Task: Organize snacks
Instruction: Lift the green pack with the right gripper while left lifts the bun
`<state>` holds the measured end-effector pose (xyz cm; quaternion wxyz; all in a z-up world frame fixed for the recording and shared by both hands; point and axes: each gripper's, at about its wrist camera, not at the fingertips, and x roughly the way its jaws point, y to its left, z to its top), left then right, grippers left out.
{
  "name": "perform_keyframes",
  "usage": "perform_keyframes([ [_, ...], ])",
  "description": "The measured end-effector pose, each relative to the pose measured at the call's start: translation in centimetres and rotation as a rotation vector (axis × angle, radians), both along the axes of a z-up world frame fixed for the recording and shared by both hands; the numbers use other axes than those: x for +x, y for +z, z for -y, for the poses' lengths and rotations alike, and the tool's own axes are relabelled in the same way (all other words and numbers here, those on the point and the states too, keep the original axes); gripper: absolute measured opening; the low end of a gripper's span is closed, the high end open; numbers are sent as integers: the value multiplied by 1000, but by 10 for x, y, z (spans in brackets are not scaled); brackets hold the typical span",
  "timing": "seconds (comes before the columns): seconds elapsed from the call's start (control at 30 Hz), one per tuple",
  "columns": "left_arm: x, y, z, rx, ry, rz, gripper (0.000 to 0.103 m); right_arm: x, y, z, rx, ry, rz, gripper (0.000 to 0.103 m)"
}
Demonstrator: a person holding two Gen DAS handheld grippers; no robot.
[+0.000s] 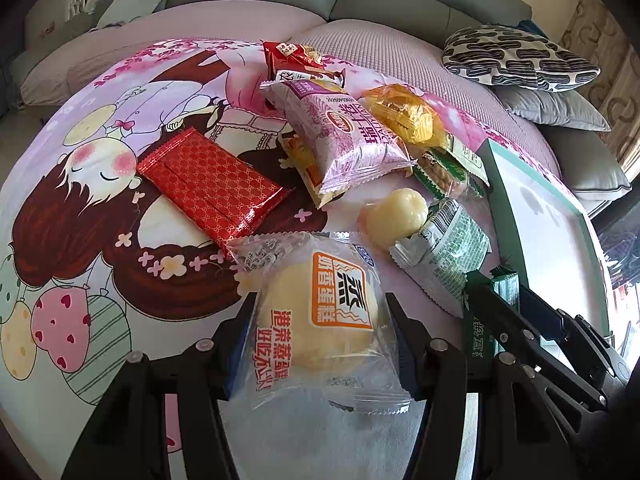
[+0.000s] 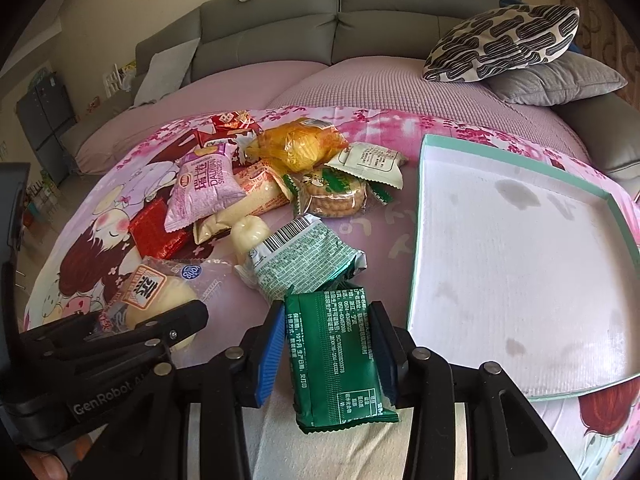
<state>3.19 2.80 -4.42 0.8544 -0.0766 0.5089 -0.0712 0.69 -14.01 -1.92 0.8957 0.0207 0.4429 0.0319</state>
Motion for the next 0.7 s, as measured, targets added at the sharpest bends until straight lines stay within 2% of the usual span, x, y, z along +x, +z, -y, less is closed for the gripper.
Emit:
perform_keyframes([
  [0.17, -2, 5, -2, -1, 0, 14, 60, -5, 10, 2, 20, -7, 35, 42],
  [0.7, -10, 45, 12, -11, -40, 136, 59, -21, 57, 26, 73, -82, 189, 41],
])
